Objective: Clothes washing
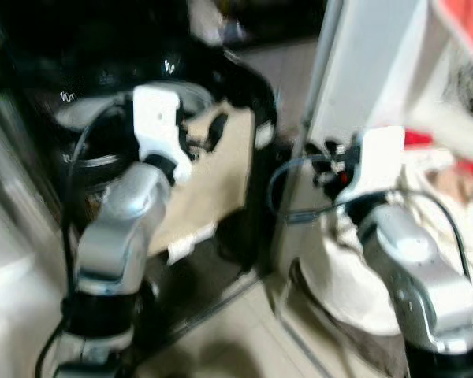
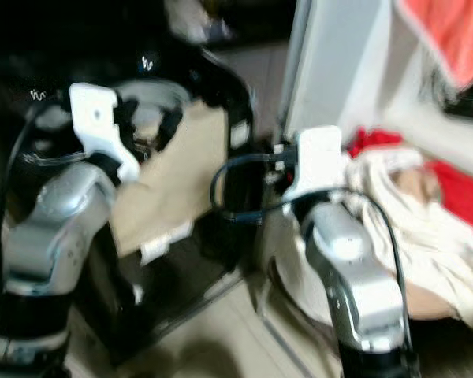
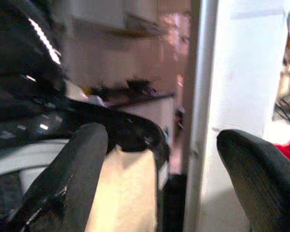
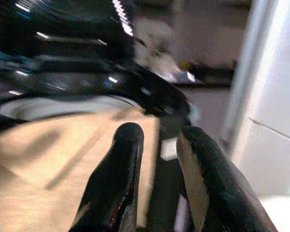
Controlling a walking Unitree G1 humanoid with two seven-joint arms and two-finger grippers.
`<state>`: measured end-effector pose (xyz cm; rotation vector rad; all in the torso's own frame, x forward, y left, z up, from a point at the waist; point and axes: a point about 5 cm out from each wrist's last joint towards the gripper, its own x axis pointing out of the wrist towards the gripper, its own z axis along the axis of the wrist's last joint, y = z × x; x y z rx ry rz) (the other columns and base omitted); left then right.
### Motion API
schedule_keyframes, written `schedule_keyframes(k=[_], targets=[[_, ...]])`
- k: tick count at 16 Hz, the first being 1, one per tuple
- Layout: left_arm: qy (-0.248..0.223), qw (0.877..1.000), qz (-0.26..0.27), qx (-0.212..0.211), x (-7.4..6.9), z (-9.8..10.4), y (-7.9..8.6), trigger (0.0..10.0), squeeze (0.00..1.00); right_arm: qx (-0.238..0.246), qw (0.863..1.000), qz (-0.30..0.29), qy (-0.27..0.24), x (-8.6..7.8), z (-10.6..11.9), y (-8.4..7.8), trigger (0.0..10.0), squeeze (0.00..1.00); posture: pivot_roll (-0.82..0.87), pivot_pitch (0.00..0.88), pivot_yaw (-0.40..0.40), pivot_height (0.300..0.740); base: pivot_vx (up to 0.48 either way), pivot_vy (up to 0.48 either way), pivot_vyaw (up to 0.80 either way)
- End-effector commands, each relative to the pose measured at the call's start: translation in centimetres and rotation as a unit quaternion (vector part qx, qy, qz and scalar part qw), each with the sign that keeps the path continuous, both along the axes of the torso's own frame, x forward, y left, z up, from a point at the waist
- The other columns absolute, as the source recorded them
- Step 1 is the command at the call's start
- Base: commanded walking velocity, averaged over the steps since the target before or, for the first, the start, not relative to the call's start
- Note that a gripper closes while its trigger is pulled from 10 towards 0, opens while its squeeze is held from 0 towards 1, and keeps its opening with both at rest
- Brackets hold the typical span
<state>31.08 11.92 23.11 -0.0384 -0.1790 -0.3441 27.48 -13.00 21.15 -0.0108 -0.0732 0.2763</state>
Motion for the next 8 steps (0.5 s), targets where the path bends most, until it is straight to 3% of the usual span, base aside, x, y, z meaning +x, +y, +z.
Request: schedule_keyframes(k=[1,4,8], targets=[[0.01,1.0,0.009,0.004,0.2,-0.3,0.2,10.0,0.0,0.005,1.0,0.0,0.009,0.0,-0.4,-0.1,10.0,0.0,-0.07,0.0,0.004,0.74,0.454,0.0,0.0],[0.014,0.999,0.038,-0.001,0.4,-0.6,1.1,10.0,0.0,0.007,1.0,0.003,0.015,0.2,-0.7,0.1,10.0,0.0,-0.07,0.0,0.0,0.74,0.453,0.0,0.0],[0.015,0.998,0.055,0.0,0.3,-0.9,1.8,10.0,0.0,0.0,1.0,0.018,0.023,0.4,-1.0,0.4,10.0,0.0,-0.06,0.0,-0.014,0.74,0.453,0.0,-0.51]])
